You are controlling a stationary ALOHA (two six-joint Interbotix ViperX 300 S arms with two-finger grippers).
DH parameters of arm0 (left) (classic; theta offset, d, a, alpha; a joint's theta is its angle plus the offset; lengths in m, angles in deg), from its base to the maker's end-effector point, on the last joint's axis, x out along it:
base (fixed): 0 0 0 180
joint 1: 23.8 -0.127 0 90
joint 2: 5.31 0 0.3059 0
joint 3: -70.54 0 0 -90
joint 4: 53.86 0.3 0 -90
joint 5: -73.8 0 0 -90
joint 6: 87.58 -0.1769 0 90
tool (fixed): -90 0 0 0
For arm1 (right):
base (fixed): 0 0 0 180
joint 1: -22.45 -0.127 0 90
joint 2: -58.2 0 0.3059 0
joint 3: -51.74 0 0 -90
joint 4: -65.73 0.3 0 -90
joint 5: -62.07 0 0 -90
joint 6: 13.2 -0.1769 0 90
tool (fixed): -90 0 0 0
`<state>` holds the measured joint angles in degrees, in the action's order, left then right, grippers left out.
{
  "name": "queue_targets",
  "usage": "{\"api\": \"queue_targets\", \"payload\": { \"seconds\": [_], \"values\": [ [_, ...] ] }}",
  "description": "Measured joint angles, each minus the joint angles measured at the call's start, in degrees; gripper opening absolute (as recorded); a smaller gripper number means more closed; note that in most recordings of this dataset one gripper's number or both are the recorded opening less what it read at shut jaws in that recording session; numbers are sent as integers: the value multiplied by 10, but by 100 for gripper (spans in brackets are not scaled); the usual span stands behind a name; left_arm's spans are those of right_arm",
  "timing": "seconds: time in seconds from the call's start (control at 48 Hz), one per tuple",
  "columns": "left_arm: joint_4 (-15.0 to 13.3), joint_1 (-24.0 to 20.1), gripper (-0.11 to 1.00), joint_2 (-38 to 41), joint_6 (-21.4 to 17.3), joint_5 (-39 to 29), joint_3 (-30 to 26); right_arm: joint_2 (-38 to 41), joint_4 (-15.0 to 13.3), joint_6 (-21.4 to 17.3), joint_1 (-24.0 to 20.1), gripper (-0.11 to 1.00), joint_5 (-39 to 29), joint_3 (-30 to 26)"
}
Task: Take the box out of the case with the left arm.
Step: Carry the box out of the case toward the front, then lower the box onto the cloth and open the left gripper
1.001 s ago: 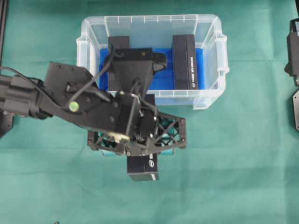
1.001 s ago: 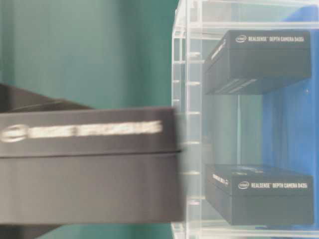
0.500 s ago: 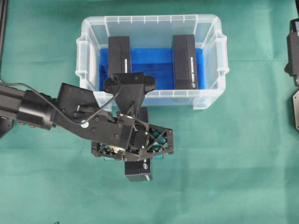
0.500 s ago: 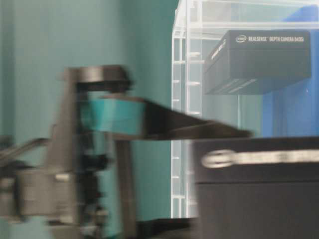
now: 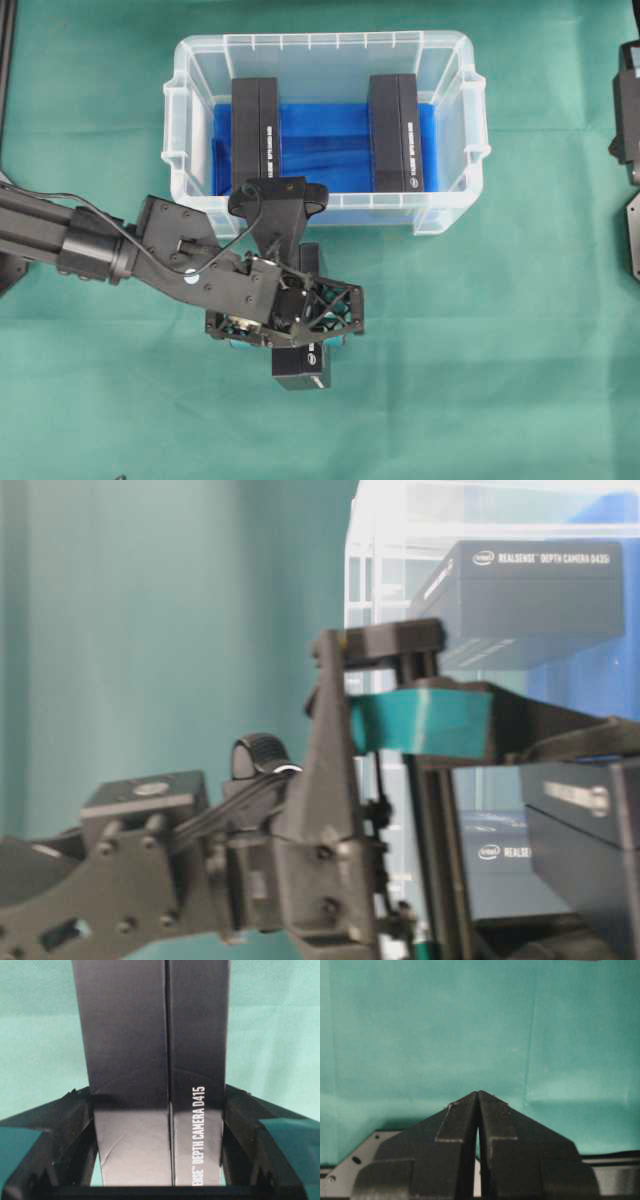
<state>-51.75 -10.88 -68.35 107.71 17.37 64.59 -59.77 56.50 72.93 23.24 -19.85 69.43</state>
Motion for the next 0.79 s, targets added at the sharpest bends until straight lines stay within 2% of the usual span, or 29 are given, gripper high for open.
{"api": "queue_targets", "payload": {
  "seconds": [0.667,0.709,0.792],
  "values": [
    [-5,0,60,0,0,13,5,0,0,0,0,0,0,1],
    [-5,0,65,0,0,12,5,0,0,0,0,0,1,1],
    [-5,0,86,0,-1,13,5,0,0,-1,0,0,1,1]
  ]
}}
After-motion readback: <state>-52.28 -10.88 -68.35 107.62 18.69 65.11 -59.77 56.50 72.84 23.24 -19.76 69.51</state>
